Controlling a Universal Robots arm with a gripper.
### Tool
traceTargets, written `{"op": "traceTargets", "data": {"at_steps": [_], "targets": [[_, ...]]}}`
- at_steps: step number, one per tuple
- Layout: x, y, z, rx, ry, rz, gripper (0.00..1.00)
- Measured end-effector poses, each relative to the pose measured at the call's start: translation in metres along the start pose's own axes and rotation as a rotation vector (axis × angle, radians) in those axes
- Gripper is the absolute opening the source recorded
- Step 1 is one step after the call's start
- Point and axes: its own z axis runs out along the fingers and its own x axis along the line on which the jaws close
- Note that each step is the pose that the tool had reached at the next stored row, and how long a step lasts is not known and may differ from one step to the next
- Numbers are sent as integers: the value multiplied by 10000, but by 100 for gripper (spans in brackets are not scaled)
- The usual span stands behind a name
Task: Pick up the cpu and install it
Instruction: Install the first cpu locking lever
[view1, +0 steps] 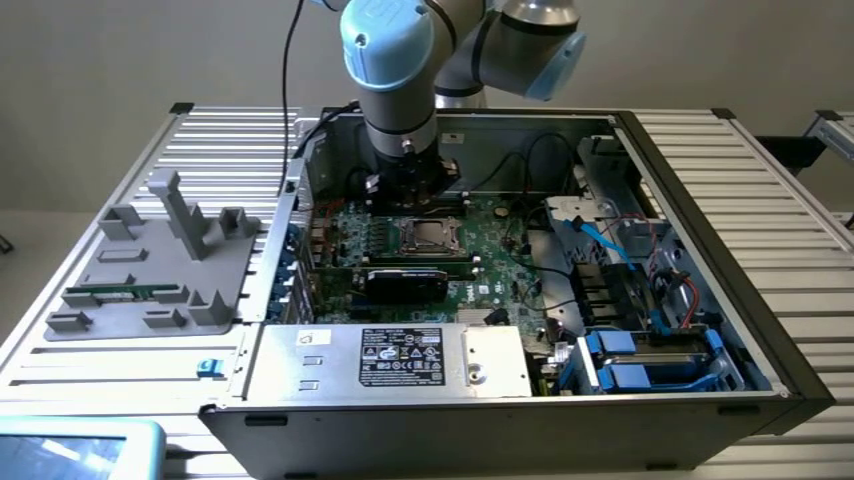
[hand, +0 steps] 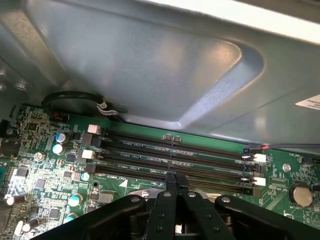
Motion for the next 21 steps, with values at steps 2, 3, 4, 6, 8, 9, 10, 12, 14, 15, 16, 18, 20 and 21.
{"op": "traceTargets", "data": {"at_steps": [2, 3, 4, 6, 8, 9, 10, 12, 14, 15, 16, 18, 20, 21], "targets": [[9, 5, -10, -8, 12, -49, 9], [14, 8, -16, -11, 13, -67, 9], [18, 12, -24, -12, 10, -82, 9], [24, 20, -45, -13, 3, -104, 9], [28, 29, -68, -13, -11, -123, 9], [30, 31, -75, -13, -14, -129, 9], [32, 32, -75, -14, -18, -132, 9], [46, 34, -77, -11, -26, -136, 9], [85, 41, -81, -16, -36, -145, 9], [99, 44, -82, -16, -36, -148, 9], [110, 46, -84, -16, -36, -150, 9], [132, 50, -86, -16, -36, -152, 9], [152, 53, -88, -16, -36, -154, 9], [160, 55, -89, -17, -37, -155, 9]]}}
